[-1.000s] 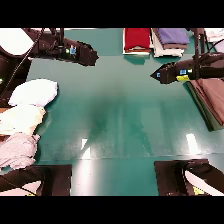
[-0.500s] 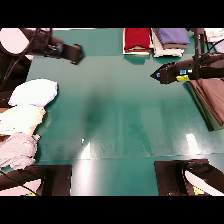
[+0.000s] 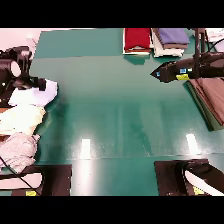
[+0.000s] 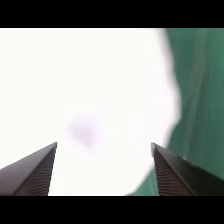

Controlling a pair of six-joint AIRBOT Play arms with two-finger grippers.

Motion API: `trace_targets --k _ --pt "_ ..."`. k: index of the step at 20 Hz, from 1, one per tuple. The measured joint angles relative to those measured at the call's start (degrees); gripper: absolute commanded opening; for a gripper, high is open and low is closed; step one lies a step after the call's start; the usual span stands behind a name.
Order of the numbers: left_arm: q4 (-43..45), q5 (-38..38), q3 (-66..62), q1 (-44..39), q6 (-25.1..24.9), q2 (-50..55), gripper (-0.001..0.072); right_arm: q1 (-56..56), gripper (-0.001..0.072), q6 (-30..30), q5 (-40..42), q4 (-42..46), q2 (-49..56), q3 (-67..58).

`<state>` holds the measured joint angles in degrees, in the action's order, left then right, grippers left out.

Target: Fold the shirts.

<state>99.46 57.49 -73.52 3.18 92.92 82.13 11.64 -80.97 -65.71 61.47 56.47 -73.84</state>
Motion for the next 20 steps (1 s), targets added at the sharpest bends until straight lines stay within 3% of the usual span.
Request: trace_targets --k 1,3,4,8,12,16,20 --pt "-0.02 -0.33 1.09 0.87 0.04 0.94 0.0565 0.0 0.0018 0.0 0.26 0.0 0.0 0.0" --pt "-0.15 -1.11 2.23 1.92 0.2 1.95 0.008 0.0 0.0018 0.0 0.66 -0.02 0.0 0.0" --pt "-0.28 -1.22 2.34 2.23 0.2 2.01 0.0025 0.0 0.0019 0.0 0.9 -0.02 0.0 0.0" --pt "-0.15 -1.46 -1.36 2.73 0.17 -1.68 0.0024 0.0 0.0018 0.0 1.27 0.0 0.0 -1.42" --pt "-0.17 -2.58 -11.39 -0.11 -0.44 -12.37 0.0023 -0.11 0.0018 0.0 1.68 0.09 0.0 -8.41" --pt "-0.5 -3.28 -22.05 -8.98 -3.1 -22.88 0.0023 -0.22 0.0018 0.0 2.56 2.75 0.0 -17.66" --pt "-0.76 -0.74 -26.84 -21.92 -5.14 -25.99 0.0023 -1.18 0.0019 0.02 2.78 6.34 -0.02 -25.9"
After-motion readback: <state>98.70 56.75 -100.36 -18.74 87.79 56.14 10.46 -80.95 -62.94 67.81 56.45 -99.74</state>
